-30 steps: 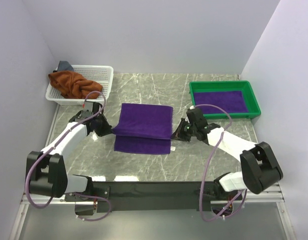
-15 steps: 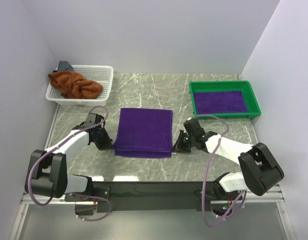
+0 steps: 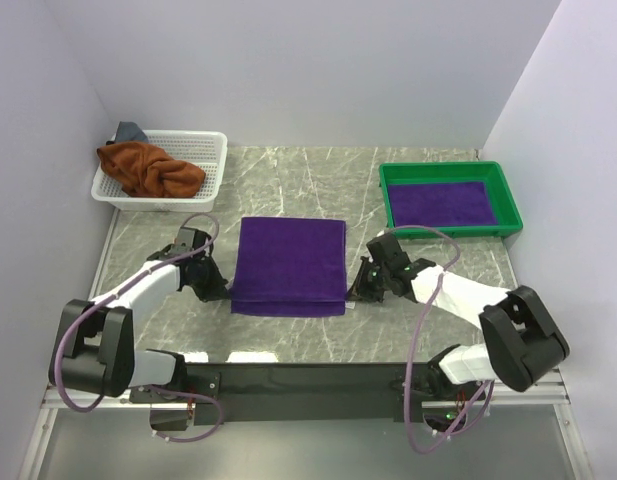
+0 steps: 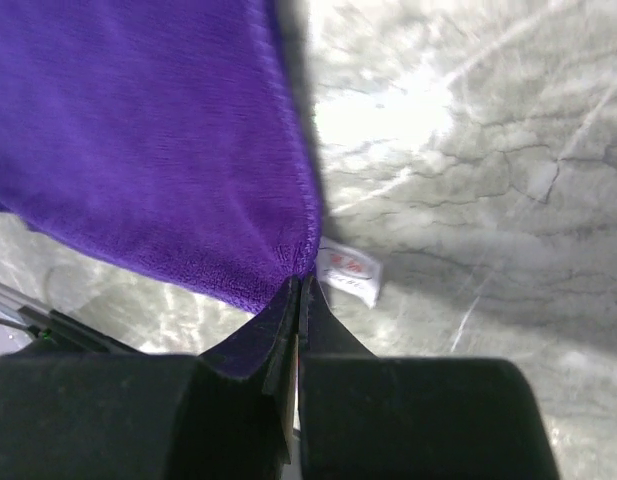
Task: Fold and stack the towels
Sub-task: Fold the towel
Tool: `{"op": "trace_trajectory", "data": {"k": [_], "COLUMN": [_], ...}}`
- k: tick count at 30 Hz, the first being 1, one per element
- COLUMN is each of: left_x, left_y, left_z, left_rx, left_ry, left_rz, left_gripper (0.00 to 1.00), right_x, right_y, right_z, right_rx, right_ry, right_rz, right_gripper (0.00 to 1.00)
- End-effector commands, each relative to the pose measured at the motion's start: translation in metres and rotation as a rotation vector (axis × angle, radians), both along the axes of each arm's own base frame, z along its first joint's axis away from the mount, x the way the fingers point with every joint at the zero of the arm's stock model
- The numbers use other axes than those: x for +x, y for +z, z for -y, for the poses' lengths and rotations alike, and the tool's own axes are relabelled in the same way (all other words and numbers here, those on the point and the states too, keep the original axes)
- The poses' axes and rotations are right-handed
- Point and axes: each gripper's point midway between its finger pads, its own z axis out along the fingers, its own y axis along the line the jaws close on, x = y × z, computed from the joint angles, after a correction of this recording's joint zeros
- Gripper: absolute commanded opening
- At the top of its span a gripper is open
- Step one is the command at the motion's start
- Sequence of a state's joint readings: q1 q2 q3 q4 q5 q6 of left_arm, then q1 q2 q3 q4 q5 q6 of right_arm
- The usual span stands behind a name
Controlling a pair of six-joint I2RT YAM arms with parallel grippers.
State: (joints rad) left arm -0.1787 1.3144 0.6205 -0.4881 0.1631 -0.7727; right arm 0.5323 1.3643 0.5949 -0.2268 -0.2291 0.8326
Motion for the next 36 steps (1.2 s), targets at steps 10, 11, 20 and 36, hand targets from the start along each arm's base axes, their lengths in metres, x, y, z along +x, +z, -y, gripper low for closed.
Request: {"op": "trace_trajectory", "data": {"k": [10,11,20,36], "left_x": [0.002,-0.001,-0.022,-0.037], "left_y": [0.059,0.057,0.014,-0.015], "left_z": [0.003,0.004,0.016,0.011], "left_rx": [-0.002,-0.005,-0.018,0.073], "left_ry": [-0.004,-0.004,-0.026,-0.011], "left_rz": [0.100,0.094,-0.002,-0.080], "left_gripper": [0.01,0.01,0.01,0.01], "right_x": [-0.002,-0.005,-0.032,-0.046], "right_y": [0.058,0.058,0.019,-0.015], "right_z": [0.007,0.007,0.007,0.013], "right_rx": [0.010,0.016,0.022,-0.020], "right_ry": [0.009,0.011,0.026,0.037], "right_rz": [0.097,0.094,0.002,-0.087], "right_gripper": [0.00,0.00,0.00,0.00]}}
